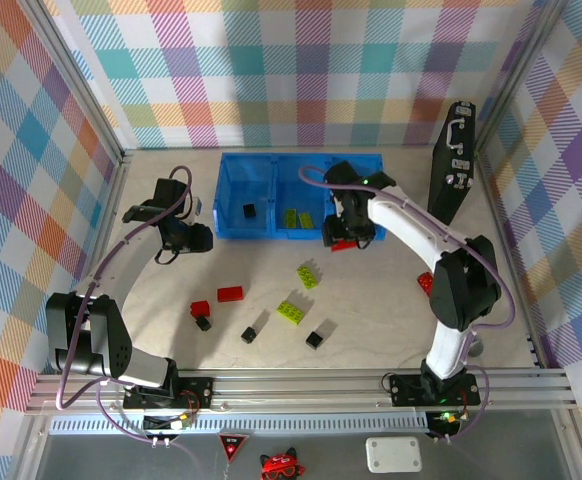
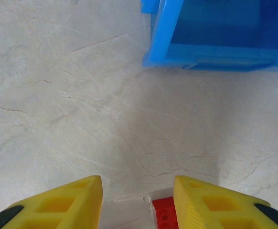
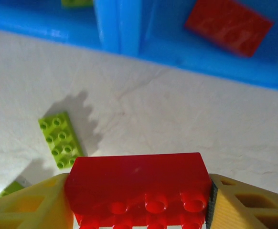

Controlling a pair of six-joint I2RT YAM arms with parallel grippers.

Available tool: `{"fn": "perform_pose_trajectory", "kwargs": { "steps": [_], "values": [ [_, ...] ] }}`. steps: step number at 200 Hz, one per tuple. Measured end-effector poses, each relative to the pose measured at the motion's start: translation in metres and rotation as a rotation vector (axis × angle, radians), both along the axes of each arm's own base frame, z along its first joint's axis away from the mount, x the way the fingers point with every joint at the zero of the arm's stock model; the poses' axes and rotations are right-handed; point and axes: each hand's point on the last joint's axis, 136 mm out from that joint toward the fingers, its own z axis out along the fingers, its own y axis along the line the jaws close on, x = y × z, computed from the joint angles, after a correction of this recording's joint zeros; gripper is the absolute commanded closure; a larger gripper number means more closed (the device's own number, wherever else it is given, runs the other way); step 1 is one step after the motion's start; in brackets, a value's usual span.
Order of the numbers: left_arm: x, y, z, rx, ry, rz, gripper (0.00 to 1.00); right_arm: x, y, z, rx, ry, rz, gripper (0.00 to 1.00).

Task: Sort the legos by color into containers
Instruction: Place the lego in the container.

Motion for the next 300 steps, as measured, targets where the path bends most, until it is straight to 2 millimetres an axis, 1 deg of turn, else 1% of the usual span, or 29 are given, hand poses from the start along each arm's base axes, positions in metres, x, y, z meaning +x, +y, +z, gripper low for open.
{"fn": "perform_pose_trajectory", "kwargs": {
  "steps": [23,46,79,108,166,203,236,300],
  "values": [
    [0.000,0.000,0.000,0.000,0.000,-0.001,0.57,0.030,-0.008,0.012,0.020,-0.043,-0.045,0.38],
    [0.000,0.000,0.002,-0.001,-0.006,-0.001,0.57,0.056,-0.013,0.013,0.027,-0.061,-0.077,0.38],
    [0.000,0.000,0.007,-0.002,-0.021,-0.001,0.57,0.089,-0.020,0.001,0.019,-0.060,-0.103,0.38],
    [0.000,0.000,0.007,-0.002,-0.022,-0.001,0.57,0.108,-0.022,-0.012,0.011,-0.049,-0.120,0.38],
    [0.000,-0.001,0.007,-0.005,-0.023,-0.002,0.57,0.129,-0.029,-0.033,-0.002,-0.027,-0.148,0.38],
    [0.000,-0.001,0.007,-0.005,-0.023,-0.002,0.57,0.141,-0.031,-0.058,-0.014,0.003,-0.161,0.38],
    [0.000,-0.001,0.007,-0.005,-0.023,-0.002,0.57,0.146,-0.035,-0.076,-0.023,0.029,-0.172,0.38],
    [-0.001,-0.001,0.007,-0.005,-0.022,-0.003,0.57,0.152,-0.034,-0.092,-0.017,0.043,-0.176,0.35]
  ]
}}
